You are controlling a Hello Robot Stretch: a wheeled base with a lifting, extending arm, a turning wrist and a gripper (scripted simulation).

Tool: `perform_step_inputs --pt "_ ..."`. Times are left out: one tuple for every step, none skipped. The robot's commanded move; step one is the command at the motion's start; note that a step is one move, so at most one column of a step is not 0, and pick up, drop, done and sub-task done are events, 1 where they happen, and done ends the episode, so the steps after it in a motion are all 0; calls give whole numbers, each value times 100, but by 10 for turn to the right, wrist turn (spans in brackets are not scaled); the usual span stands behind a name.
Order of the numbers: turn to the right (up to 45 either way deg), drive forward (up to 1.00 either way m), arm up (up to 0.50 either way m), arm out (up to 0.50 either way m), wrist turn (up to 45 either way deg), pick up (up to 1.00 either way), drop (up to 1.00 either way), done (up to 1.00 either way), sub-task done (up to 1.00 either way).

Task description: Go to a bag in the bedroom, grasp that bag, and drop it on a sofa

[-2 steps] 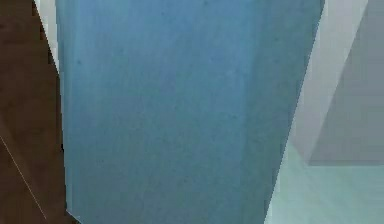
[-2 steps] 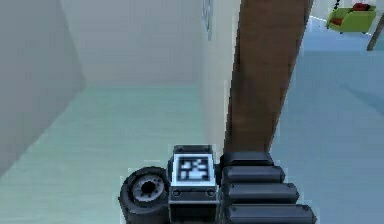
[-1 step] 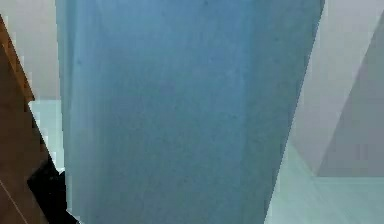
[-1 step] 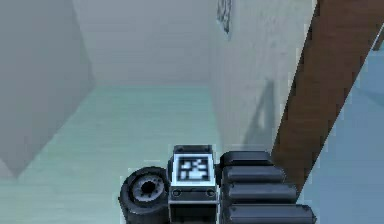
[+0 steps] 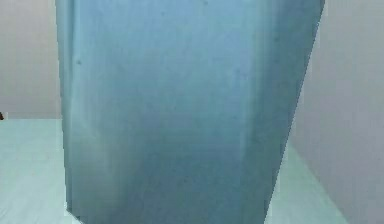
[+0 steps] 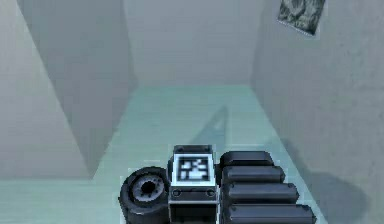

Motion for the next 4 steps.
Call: perform_step_inputs --pt "-420 0 0 0 0 0 0 0 0" --pt "0 30 0 0 0 0 0 0 0" --pt "420 0 0 0 0 0 0 0 0" --pt "0 30 0 0 0 0 0 0 0"
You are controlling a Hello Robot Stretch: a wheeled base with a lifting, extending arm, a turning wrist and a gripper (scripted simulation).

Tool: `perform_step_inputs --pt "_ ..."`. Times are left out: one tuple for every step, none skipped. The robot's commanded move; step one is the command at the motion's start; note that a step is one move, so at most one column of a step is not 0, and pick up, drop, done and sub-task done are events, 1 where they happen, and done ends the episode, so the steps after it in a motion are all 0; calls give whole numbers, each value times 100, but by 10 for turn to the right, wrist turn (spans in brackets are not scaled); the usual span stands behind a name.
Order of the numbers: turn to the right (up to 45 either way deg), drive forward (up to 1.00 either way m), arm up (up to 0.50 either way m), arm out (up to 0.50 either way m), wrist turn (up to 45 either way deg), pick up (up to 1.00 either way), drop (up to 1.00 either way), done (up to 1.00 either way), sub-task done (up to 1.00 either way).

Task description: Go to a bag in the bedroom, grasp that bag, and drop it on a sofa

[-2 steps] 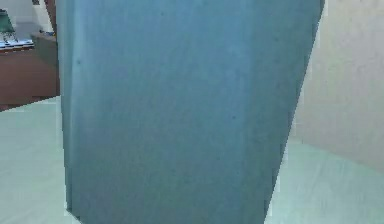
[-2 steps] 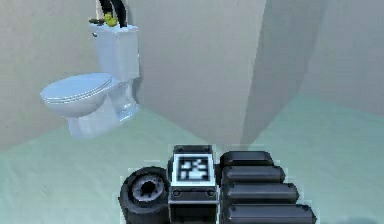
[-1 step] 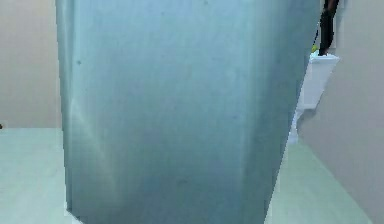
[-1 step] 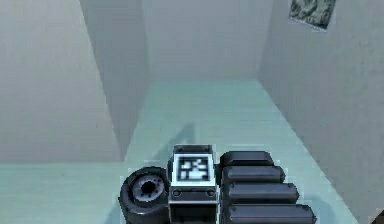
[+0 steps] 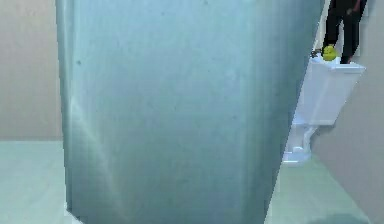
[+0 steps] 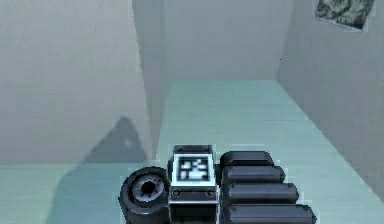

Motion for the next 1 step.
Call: perform_step_inputs --pt "-450 0 0 0 0 0 0 0 0"
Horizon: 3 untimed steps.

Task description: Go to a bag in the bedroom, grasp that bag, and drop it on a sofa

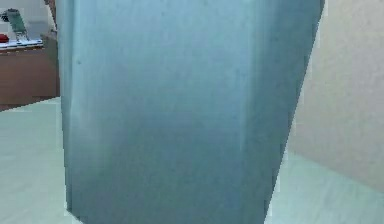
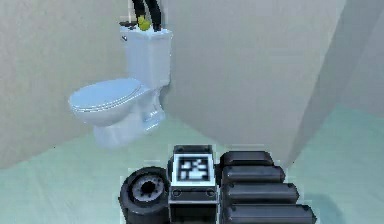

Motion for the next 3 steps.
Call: perform_step_inputs --pt "-330 0 0 0 0 0 0 0 0" --pt "0 100 0 0 0 0 0 0 0" --pt "0 100 0 0 0 0 0 0 0"
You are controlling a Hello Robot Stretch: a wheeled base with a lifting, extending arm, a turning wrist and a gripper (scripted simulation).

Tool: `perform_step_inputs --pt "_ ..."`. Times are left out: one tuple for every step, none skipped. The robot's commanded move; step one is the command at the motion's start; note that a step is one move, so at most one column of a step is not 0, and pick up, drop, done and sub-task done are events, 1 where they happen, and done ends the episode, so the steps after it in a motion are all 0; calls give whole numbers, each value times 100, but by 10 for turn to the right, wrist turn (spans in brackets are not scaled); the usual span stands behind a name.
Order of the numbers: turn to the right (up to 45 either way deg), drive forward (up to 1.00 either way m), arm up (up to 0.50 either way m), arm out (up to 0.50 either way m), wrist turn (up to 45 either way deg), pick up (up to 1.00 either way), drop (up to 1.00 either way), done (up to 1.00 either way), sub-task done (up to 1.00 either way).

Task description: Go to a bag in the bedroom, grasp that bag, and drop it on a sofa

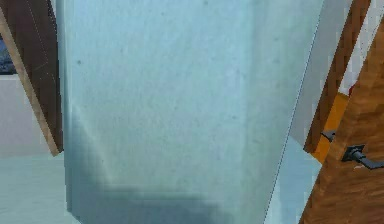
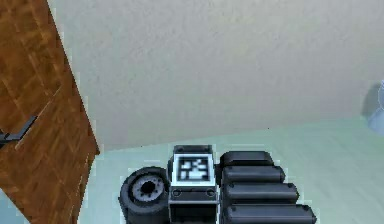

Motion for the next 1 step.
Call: perform_step_inputs --pt "-30 0 0 0 0 0 0 0 0"
